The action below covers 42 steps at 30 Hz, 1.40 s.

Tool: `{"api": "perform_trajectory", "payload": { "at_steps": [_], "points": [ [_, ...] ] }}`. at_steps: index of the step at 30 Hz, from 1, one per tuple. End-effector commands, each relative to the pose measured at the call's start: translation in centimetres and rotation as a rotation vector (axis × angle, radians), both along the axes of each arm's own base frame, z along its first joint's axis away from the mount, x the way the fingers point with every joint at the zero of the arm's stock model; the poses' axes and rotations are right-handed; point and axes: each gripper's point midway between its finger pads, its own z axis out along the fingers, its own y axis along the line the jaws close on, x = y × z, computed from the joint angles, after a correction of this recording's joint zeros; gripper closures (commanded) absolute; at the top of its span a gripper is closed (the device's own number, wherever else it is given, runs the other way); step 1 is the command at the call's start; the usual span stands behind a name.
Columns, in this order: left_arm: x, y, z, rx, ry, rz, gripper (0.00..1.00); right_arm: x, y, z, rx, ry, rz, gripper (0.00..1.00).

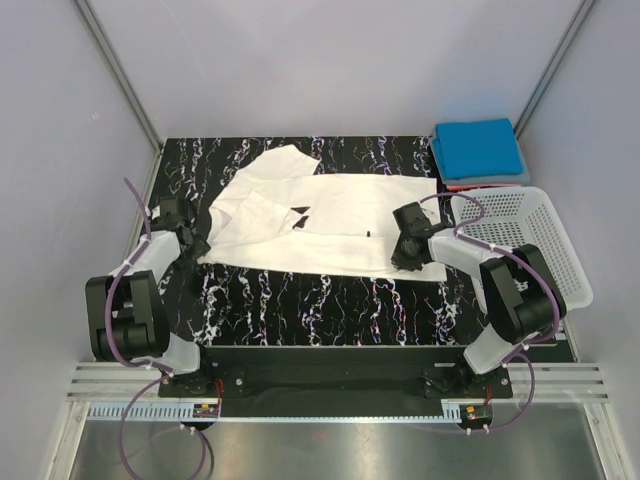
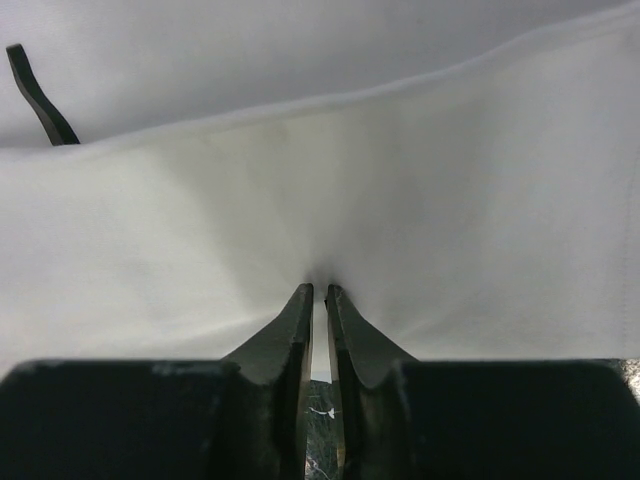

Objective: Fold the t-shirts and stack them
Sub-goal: Fold the tshirt

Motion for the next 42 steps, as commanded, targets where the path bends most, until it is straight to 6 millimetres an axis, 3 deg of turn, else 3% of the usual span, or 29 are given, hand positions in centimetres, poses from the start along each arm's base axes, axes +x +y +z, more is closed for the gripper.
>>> {"api": "perform_trajectory", "payload": {
  "at_steps": [1, 7, 14, 18, 24, 31, 35, 38, 42],
  "points": [
    [0.6, -0.2, 1.7, -0.03, -0.05, -0.044, 0.44, -2.0, -2.4, -0.9, -0.096, 0.057, -0.006, 0.82],
    [0.6, -0.4, 2.4, -0.047, -0.034, -0.087, 0.43, -1.8, -2.1, -0.9, -0.088, 0.058, -0.003, 0.83],
    [0.1, -0.5, 0.8, -0.051, 0.09, -0.188, 0.43, -1.7, -2.2, -0.3, -0.097, 0.049, 0.006, 0.84],
    [0.0, -0.9, 0.7, -0.064, 0.092, -0.23, 0.35, -1.8, -2.6, -0.7, -0.124, 0.075, 0.003, 0.84],
    [-0.4, 0.5, 1.4, -0.01, 0.115, -0.166, 0.33, -1.7, -2.4, -1.4, -0.119, 0.089, 0.001, 0.85],
    [1.9, -1.7, 2.3, -0.145, -0.007, -0.2, 0.32, -1.5, -2.4, -1.1, -0.118, 0.082, 0.002, 0.85],
    [2.0, -0.7, 2.0, -0.136, -0.002, -0.138, 0.34, -1.4, -2.3, -1.0, -0.115, 0.077, 0.0, 0.85],
    [3.0, -1.0, 2.5, -0.202, -0.087, -0.111, 0.42, -1.4, -2.4, -1.0, -0.113, 0.073, 0.002, 0.85],
    [3.1, 0.0, 2.4, -0.179, -0.06, -0.067, 0.46, -1.4, -2.2, -0.9, -0.111, 0.074, 0.011, 0.85]
  ]
}}
